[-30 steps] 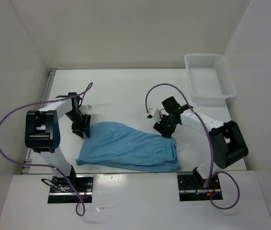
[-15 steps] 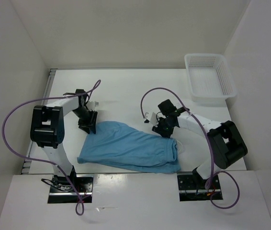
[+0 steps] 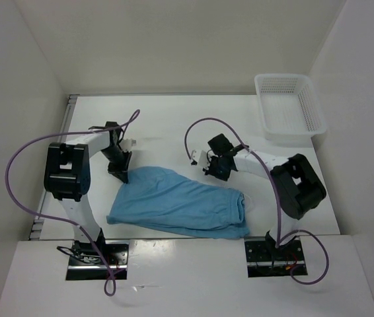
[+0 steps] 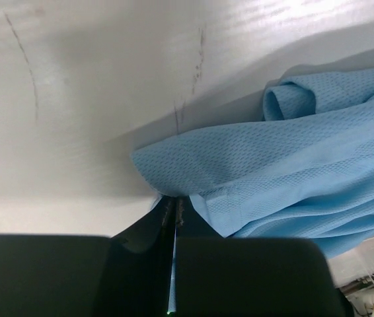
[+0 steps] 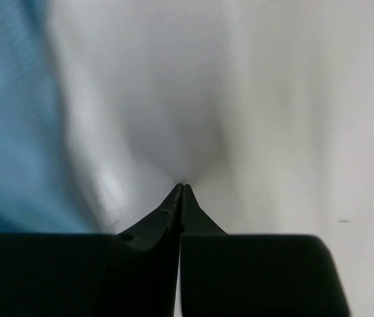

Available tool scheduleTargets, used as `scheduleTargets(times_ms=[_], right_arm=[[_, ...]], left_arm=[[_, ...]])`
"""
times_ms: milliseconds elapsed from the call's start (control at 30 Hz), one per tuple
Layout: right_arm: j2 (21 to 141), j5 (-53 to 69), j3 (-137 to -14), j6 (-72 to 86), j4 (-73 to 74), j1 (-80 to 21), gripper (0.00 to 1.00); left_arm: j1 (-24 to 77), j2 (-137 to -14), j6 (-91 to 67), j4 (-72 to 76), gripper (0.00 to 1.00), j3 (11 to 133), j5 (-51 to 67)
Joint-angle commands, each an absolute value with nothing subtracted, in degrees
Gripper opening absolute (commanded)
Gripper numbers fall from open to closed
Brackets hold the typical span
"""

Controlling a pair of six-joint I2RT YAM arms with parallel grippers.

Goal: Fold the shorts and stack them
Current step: Fold the shorts

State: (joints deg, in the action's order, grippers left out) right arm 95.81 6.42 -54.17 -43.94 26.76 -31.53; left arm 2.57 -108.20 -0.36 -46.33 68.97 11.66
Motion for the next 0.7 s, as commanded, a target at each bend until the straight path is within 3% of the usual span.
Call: scheduleTargets(times_ms=[0, 200, 267, 300, 400, 667], right_arm=[[99.7, 4.1, -61.2, -43.1, 19.3, -29.5, 0.00], [106.9, 2.0, -71.4, -41.3, 16.3, -27.7, 0.02], [108.0, 6.0, -76.2, -40.8, 18.4, -27.7, 0.18], [108.0, 8.8, -77.8, -40.8, 22.6, -27.7, 0.39], [108.0, 17.6, -81.3, -40.3, 27.7, -29.2, 0.68], [101.1, 17.7, -74.5, -43.3, 35.6, -34.0, 0.72]], left_arm=[[0.6, -113.0, 0.0, -38.0, 0.00, 71.9, 9.0], [-3.1, -115.5, 0.0, -37.4, 0.00, 77.1, 7.6], [-3.1, -114.8, 0.0, -37.4, 0.00, 77.1, 8.2], [-3.1, -114.8, 0.0, -37.4, 0.00, 77.1, 8.2], [-3.1, -113.6, 0.0, -36.0, 0.00, 76.3, 8.2], [-3.1, -110.4, 0.0, -34.3, 0.00, 73.0, 7.7]])
